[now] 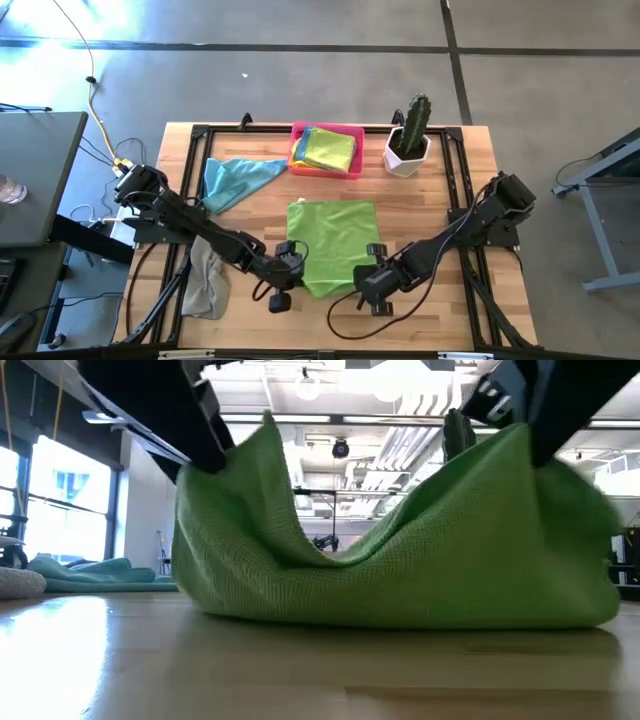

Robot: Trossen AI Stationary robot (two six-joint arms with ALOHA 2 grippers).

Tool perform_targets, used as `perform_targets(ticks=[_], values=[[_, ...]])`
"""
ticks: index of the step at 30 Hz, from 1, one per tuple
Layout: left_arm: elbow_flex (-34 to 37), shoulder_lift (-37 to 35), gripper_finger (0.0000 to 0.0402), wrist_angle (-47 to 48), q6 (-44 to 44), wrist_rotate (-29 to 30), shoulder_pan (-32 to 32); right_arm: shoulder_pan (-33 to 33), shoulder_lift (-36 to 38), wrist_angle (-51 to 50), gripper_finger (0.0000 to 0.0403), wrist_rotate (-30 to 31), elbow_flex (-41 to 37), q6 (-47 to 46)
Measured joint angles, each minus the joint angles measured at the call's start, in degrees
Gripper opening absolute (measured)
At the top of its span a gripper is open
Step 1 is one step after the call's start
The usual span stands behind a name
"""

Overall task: Fold microfiber towels
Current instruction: Fold the green microfiber cloth on the table

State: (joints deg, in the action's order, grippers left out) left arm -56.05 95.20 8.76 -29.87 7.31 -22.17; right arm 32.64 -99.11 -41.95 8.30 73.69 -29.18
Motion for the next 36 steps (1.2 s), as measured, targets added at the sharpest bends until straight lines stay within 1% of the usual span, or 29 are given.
perform_targets(ticks=[5, 8, 11, 15, 16, 20, 24, 26, 29, 36], values=[[0.0, 0.0, 0.0, 0.5, 0.04, 5.24, 0.61, -1.23, 0.0, -2.51, 0.0, 7.91, 0.0, 8.36], [0.0, -0.01, 0.0, 1.43, 0.78, 9.98, 1.55, -3.86, 0.0, -5.84, 0.0, 9.76, 0.0, 10.51], [0.0, -0.02, 0.0, 3.12, 0.31, 17.03, 2.4, -6.89, 0.0, -10.18, 0.0, 11.17, 0.0, 11.73], [0.0, -0.02, 0.0, 5.41, -2.04, 26.23, 3.19, -11.45, 0.0, -12.5, 0.0, 11.21, 0.0, 14.29], [0.0, -0.04, 0.0, 6.04, -2.84, 27.75, 3.42, -12.59, 0.0, -12.45, 0.0, 10.98, 0.0, 15.37], [0.0, -0.04, 0.0, 9.96, -6.81, 30.61, 4.25, -16.83, -0.18, -12.2, 0.0, 9.87, 0.02, 20.31], [0.0, -0.04, 0.0, 14.37, -12.41, 37.11, 4.84, -20.9, -0.73, -11.86, 0.0, 7.91, 0.02, 25.97], [0.0, -0.04, 0.0, 15.27, -14.53, 38.74, 5.25, -22.8, -1.05, -12.13, 0.0, 7.07, 0.02, 27.73], [-0.03, 0.92, 0.0, 14.94, -15.26, 39.9, 6.02, -25.4, -1.55, -12.49, 0.0, 5.48, 0.02, 29.66], [0.04, 6.6, 0.0, 12.2, -16.02, 40.04, 8.5, -29.99, -2.25, -13.11, 0.0001, 2.43, 0.02, 34.69]])
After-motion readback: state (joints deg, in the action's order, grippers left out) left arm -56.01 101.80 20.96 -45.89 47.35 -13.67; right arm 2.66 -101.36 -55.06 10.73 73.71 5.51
